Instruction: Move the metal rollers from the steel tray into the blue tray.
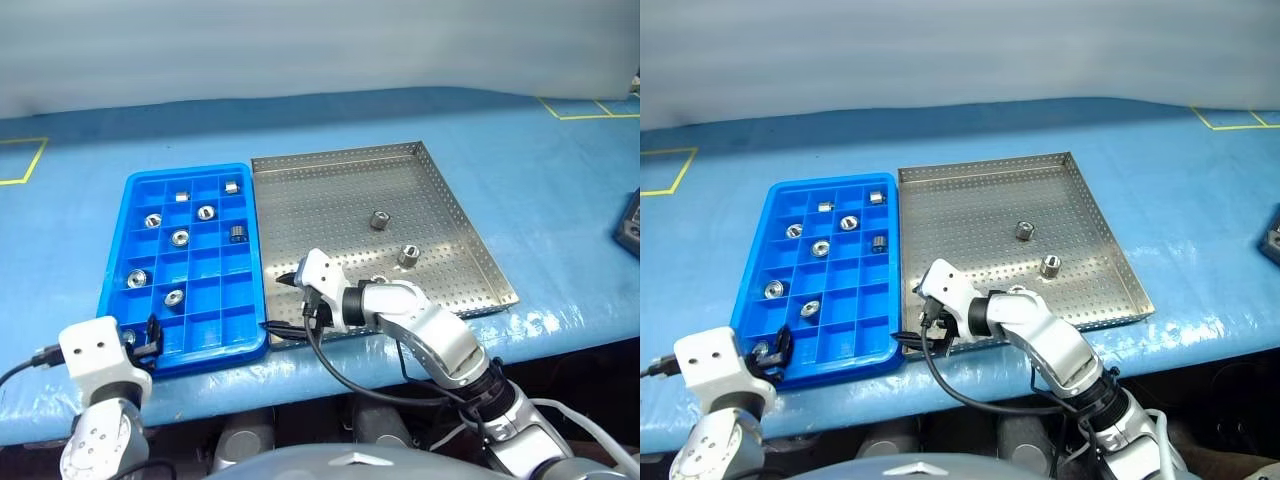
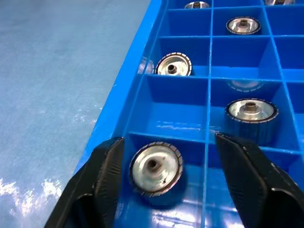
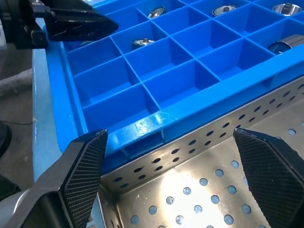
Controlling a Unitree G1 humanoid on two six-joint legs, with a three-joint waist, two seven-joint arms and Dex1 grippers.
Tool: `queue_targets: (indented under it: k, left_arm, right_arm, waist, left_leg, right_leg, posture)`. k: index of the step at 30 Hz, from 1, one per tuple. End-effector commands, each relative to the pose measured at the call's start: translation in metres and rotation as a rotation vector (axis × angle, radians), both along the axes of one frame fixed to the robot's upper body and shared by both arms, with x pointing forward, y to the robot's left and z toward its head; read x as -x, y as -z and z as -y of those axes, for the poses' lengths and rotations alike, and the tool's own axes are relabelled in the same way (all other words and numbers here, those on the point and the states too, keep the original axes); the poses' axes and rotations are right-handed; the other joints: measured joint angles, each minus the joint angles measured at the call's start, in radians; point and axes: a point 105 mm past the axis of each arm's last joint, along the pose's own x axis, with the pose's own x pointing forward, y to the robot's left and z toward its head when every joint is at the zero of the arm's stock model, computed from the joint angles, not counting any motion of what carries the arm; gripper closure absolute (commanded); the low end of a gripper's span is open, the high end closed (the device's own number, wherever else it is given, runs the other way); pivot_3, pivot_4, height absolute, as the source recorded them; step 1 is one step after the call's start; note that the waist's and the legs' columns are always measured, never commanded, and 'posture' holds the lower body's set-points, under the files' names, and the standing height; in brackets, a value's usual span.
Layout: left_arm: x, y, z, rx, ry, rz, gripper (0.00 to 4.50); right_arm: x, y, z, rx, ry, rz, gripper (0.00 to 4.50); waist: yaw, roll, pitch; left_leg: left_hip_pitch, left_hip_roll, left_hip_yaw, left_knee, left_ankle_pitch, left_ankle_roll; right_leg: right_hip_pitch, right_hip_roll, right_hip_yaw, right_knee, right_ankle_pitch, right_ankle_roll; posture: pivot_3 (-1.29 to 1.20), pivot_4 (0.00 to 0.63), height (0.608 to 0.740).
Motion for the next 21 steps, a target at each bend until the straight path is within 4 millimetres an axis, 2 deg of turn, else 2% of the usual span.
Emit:
queue_targets:
  k: [1,3,5,8,13,17,21]
  left_arm:
    - [-0.017,-0.024,0.021,-0.006,0.162,0.138,0.06]
    - [-0.027,-0.036,0.034,-0.014,0.25,0.213,0.06]
    - [-0.039,-0.047,0.049,-0.015,0.341,0.274,0.06]
    - [-0.049,-0.051,0.064,-0.015,0.439,0.302,0.06]
    - [-0.057,-0.055,0.091,0.038,0.627,0.328,0.06]
    - [-0.056,-0.051,0.109,0.076,0.753,0.308,0.06]
    - [-0.056,-0.048,0.12,0.102,0.8,0.3,0.06]
  right_arm:
    - [-0.01,-0.017,0.007,-0.03,0.085,0.088,0.0]
    - [-0.022,-0.021,0.017,-0.024,0.178,0.116,0.0]
    - [-0.04,-0.026,0.036,-0.005,0.32,0.152,0.0]
    - [-0.056,-0.029,0.058,0.026,0.461,0.176,0.0]
    - [-0.069,-0.028,0.084,0.089,0.633,0.17,0.0]
    - [-0.075,-0.023,0.098,0.133,0.738,0.151,0.0]
    - [-0.085,-0.018,0.117,0.167,0.893,0.135,0.0]
  waist:
    - [-0.003,0.0,0.0]
    - [-0.011,0.0,0.0]
    - [-0.017,0.0,0.0]
    - [-0.03,0.0,0.0]
    - [-0.054,0.001,0.0]
    - [-0.07,0.001,0.0]
    - [-0.081,0.001,0.0]
  left_leg:
    - [0.0,0.0,0.0,0.0,0.0,0.0]
    - [0.0,0.0,0.0,0.0,0.0,0.0]
    - [0.0,0.0,0.001,0.0,0.0,0.0]
    - [0.0,0.0,0.001,0.0,0.0,0.0]
    - [0.0,0.0,0.001,-0.001,0.0,0.0]
    - [0.0,0.0,0.002,-0.001,0.0,0.0]
    - [0.0,0.0,0.002,-0.001,0.0,0.0]
  right_leg:
    - [0.0,0.0,0.0,0.0,0.0,0.0]
    - [0.0,0.0,0.0,0.0,0.0,0.0]
    - [0.0,0.0,0.0,-0.001,0.0,0.0]
    - [0.0,0.0,0.001,0.0,0.001,0.0]
    - [0.0,0.0,0.001,0.0,0.001,0.0]
    - [0.0,0.0,0.002,0.0,0.001,0.0]
    - [0.0,0.0,0.002,0.0,0.001,0.0]
  posture:
    - [0.09,0.15,0.74]
    - [0.06,0.15,0.74]
    - [0.03,0.15,0.74]
    - [-0.01,0.15,0.74]
    - [-0.05,0.15,0.74]
    - [-0.06,0.15,0.74]
    - [-0.07,0.15,0.74]
